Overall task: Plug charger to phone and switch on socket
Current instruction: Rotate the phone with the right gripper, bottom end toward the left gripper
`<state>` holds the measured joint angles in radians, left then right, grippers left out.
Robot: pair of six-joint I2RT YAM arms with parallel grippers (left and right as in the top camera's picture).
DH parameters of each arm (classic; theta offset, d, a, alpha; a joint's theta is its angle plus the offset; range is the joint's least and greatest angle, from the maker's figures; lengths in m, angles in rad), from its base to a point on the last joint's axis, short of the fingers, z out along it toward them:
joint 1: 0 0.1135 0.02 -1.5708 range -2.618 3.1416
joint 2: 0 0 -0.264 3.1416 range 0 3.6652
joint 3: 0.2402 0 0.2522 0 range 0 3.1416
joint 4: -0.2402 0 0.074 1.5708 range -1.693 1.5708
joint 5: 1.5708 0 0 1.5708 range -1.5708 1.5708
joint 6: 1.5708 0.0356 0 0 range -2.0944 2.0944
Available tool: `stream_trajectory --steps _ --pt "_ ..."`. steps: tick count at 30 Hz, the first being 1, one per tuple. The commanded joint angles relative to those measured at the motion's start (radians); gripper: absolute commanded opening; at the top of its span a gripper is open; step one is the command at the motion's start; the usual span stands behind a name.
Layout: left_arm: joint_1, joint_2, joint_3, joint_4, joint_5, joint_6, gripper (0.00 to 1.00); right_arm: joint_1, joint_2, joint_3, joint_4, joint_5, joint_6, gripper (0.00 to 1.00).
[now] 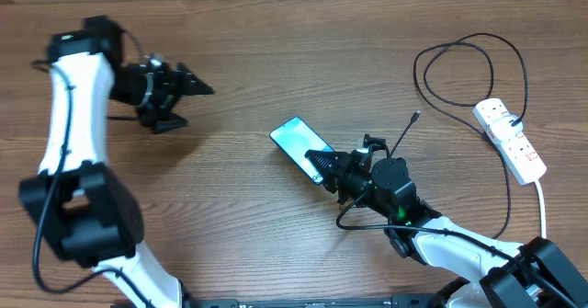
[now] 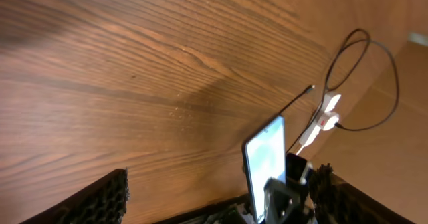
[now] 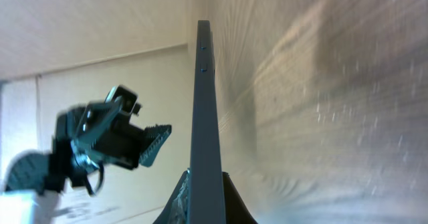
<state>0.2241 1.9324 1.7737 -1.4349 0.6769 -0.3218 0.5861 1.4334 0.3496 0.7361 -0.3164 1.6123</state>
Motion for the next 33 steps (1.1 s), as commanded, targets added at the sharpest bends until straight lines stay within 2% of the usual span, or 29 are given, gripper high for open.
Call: stream_trajectory --steps 1,6,15,21,24,27,30,33 --pt "0.026 -0.108 0.016 -0.038 -0.003 0.154 0.85 0.007 -0.012 0.012 0.018 -0.089 0.216 0.04" --pt "0.031 -0.211 0.016 -0.089 -0.007 0.245 0.93 0.072 -0.012 0.012 0.021 -0.071 0.407 0.04" --pt "0.031 -0.437 0.016 -0.146 -0.016 0.299 0.92 0.236 -0.012 0.012 0.234 0.135 0.415 0.04" --pt "0.031 -0.587 0.016 -0.174 -0.033 0.299 0.96 0.291 -0.011 0.035 0.309 0.165 0.415 0.04" --pt "0.031 -0.654 0.016 -0.188 -0.034 0.299 1.0 0.318 -0.011 0.087 0.309 0.158 0.426 0.04" --pt "0.031 -0.688 0.016 -0.204 -0.046 0.296 1.0 0.329 -0.011 0.132 0.294 0.154 0.429 0.04" --pt "0.031 -0.714 0.016 -0.229 -0.148 0.27 1.0 0.329 -0.003 0.195 0.188 0.143 0.397 0.04" --pt "0.031 -0.718 0.016 -0.254 -0.191 0.262 1.0 0.329 0.035 0.238 0.113 0.143 0.357 0.04"
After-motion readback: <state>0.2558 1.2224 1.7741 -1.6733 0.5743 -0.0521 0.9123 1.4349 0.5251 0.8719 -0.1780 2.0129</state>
